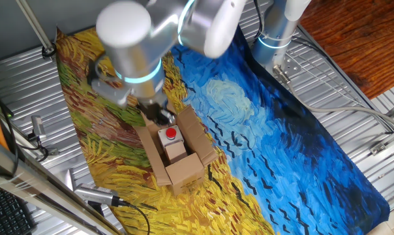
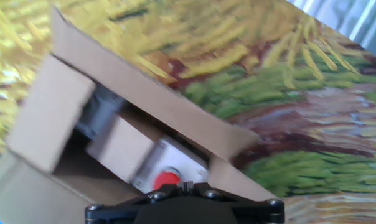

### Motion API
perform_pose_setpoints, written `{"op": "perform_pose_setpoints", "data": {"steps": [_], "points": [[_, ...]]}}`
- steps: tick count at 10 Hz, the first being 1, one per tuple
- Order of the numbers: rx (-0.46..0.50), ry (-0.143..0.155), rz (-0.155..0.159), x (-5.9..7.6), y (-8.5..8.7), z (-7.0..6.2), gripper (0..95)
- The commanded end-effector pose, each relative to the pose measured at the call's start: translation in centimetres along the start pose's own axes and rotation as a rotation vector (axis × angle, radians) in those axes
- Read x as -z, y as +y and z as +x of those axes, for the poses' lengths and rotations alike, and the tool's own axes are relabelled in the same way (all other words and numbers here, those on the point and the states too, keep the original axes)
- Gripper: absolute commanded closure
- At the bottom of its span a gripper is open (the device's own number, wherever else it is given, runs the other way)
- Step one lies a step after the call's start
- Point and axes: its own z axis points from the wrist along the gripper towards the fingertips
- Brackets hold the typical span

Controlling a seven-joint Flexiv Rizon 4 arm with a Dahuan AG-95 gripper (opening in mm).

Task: Open a box

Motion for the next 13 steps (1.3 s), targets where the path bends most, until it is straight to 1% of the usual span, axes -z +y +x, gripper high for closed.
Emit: {"op": "perform_pose_setpoints", "data": {"steps": [1, 2, 3, 4, 5, 6, 7, 10, 11, 13], "points": [[-0.049, -0.005, 0.001, -0.5, 2.1, -1.1, 95.0], [-0.079, -0.010, -0.008, -0.8, 2.7, -1.4, 95.0], [-0.132, -0.021, -0.040, -1.0, 3.6, -1.8, 95.0], [-0.159, -0.028, -0.053, -1.1, 4.1, -2.0, 95.0], [-0.175, -0.032, -0.060, -1.3, 4.5, -2.2, 95.0], [-0.200, -0.036, -0.065, -1.5, 5.2, -2.5, 95.0], [-0.209, -0.036, -0.065, -1.6, 5.6, -2.6, 95.0], [-0.216, -0.036, -0.064, -1.8, 5.8, -2.6, 95.0], [-0.211, -0.038, -0.072, -1.8, 5.8, -2.6, 95.0], [-0.185, -0.060, -0.127, -1.8, 5.8, -2.6, 95.0]]}}
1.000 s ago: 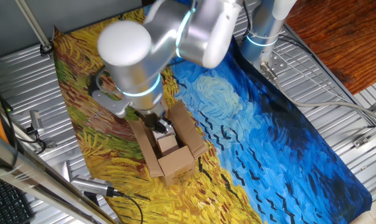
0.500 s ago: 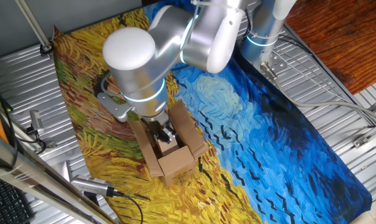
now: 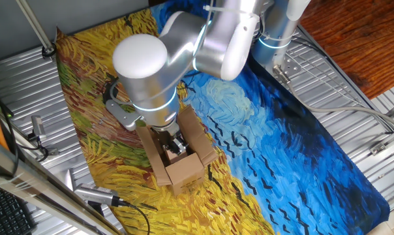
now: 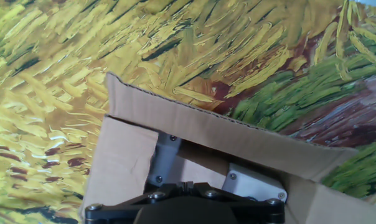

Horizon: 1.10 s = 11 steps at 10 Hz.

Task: Open a box

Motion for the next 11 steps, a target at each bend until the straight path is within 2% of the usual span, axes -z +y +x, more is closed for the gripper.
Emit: {"op": "perform_pose_setpoints", "data": {"steps": [1, 3, 7, 9, 11], "points": [[0.042, -0.015, -0.046, 0.0, 0.0, 0.0, 95.0], [0.084, -0.014, -0.042, 0.0, 0.0, 0.0, 95.0], [0.081, -0.014, -0.034, -0.1, 0.0, 0.0, 95.0], [0.073, -0.021, -0.036, -1.1, 0.4, -0.3, 95.0], [0.061, -0.026, -0.044, -1.4, 0.8, -0.5, 95.0]]}}
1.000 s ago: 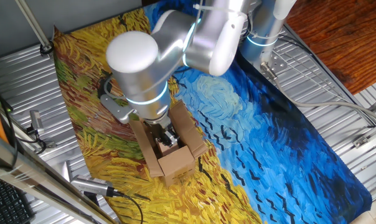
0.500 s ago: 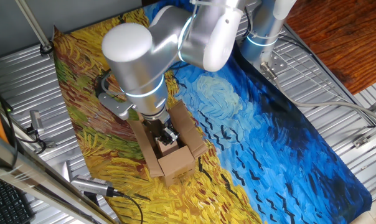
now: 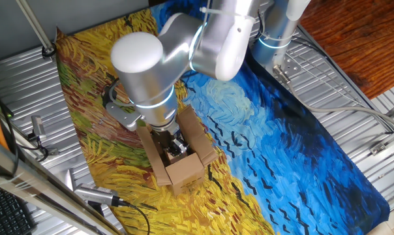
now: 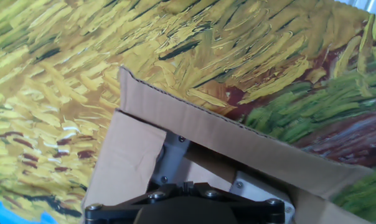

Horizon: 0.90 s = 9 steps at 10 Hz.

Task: Open a box

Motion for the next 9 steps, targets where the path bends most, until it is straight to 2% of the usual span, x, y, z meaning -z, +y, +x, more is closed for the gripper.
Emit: {"op": "perform_pose_setpoints", "data": {"steps": [1, 2, 3, 4, 5, 8, 9], "points": [[-0.019, -0.005, -0.018, -0.1, 0.6, -0.3, 95.0], [-0.033, -0.017, -0.052, -0.2, 1.1, -0.5, 95.0], [-0.041, -0.021, -0.066, -0.2, 1.4, -0.6, 95.0], [-0.063, -0.029, -0.100, 0.0, 2.4, -0.9, 95.0], [-0.073, -0.029, -0.113, 0.4, 2.8, -1.0, 95.0], [-0.091, -0.027, -0.132, 2.8, 3.8, -0.9, 95.0], [-0.101, -0.030, -0.154, 3.6, 4.1, -0.8, 95.0]]}}
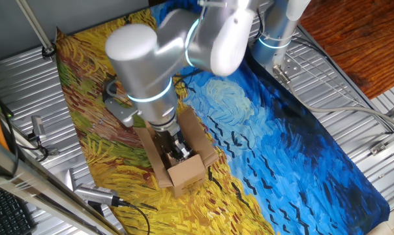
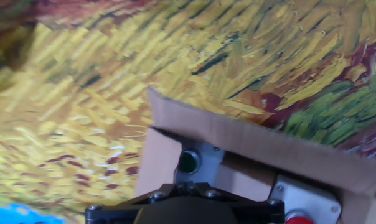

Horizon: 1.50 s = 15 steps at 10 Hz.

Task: Open a box

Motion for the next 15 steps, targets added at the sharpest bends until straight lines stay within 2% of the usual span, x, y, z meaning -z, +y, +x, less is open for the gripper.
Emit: {"op": "perform_pose_setpoints", "data": {"steps": [1, 3, 4, 7, 9, 11, 12, 13, 15], "points": [[-0.011, -0.006, -0.027, 0.8, 0.5, 0.1, 95.0], [-0.031, -0.028, -0.084, 0.7, 1.4, 0.0, 95.0], [-0.045, -0.031, -0.092, 0.6, 1.8, 0.0, 95.0], [-0.030, -0.020, -0.083, 0.9, 1.5, 0.0, 95.0], [0.003, -0.007, -0.073, 1.4, -0.2, -0.1, 95.0], [0.056, 0.001, -0.043, 0.9, -2.6, 0.0, 95.0], [0.093, 0.013, 0.014, 0.4, -3.7, 0.2, 95.0], [0.098, 0.018, 0.028, 0.1, -4.0, 0.2, 95.0], [0.115, 0.041, 0.110, -0.7, -4.2, 0.1, 95.0]]}}
